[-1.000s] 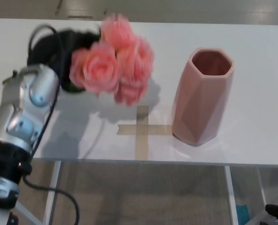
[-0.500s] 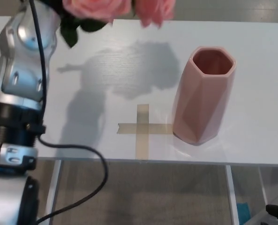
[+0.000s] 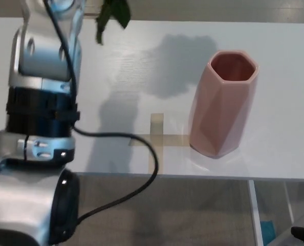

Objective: Use the left hand to pick up the rose and then lift and insert it into the pink vase.

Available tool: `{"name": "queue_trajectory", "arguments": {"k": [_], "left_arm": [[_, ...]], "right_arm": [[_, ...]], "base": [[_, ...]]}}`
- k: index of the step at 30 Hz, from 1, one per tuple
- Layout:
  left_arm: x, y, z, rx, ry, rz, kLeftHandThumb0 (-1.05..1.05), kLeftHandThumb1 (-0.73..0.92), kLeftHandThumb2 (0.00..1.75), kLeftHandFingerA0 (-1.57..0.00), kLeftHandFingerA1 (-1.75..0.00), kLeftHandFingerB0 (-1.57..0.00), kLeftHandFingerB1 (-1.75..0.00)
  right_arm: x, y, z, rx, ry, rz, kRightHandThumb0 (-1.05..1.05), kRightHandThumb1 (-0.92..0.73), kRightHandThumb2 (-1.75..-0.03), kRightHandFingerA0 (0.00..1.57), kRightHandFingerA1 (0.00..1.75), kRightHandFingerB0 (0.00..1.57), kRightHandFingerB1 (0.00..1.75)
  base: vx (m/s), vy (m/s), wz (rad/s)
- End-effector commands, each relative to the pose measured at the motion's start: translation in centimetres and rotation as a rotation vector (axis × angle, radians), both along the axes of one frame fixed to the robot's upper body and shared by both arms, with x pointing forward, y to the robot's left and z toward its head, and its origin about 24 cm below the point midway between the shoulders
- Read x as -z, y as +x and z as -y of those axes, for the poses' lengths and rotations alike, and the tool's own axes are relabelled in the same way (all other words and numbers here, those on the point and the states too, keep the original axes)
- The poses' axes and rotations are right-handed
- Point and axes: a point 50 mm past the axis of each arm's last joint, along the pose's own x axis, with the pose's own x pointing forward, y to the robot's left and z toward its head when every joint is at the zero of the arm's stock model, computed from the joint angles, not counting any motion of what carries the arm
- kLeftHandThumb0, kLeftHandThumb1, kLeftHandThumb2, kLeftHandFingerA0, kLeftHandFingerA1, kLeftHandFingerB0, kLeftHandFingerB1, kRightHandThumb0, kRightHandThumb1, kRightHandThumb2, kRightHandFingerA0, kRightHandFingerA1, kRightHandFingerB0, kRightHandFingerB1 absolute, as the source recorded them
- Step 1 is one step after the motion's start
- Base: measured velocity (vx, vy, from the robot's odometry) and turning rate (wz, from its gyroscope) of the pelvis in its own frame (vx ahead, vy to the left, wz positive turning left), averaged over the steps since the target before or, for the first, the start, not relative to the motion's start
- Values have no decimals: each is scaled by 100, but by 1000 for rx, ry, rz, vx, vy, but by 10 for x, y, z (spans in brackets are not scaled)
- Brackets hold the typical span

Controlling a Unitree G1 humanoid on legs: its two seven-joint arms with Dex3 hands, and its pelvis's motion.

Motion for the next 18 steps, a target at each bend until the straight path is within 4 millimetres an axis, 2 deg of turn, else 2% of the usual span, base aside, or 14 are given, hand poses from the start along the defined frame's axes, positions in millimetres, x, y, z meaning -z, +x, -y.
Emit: {"name": "queue_trajectory", "arguments": {"k": [1,6,7,8,18], "left_arm": [[-42,-16,40,212,-135,-85,-20,79,68,-100,-134,-83,-88],[-46,-17,43,218,-141,-91,-20,79,68,-100,-134,-83,-88],[-58,-25,57,253,-133,-63,-19,81,64,-100,-137,-84,-84],[-61,-28,61,265,-129,-54,-18,81,65,-101,-140,-84,-75],[-69,-41,84,357,-183,-80,-17,82,64,-98,-140,-82,-77]], "right_arm": [[5,-11,3,-3,-1,-37,-20,-61,-57,62,50,55,46],[5,-11,3,-3,-2,-35,-20,-61,-57,62,50,55,46],[4,-10,3,-6,3,-28,-20,-61,-57,62,50,55,46],[4,-10,3,-7,2,-26,-20,-61,-57,62,50,55,46],[3,-7,3,-13,10,-22,-19,-61,-57,61,50,55,47]], "base": [[0,0,0],[0,0,0],[0,0,0],[0,0,0],[0,0,0]]}}
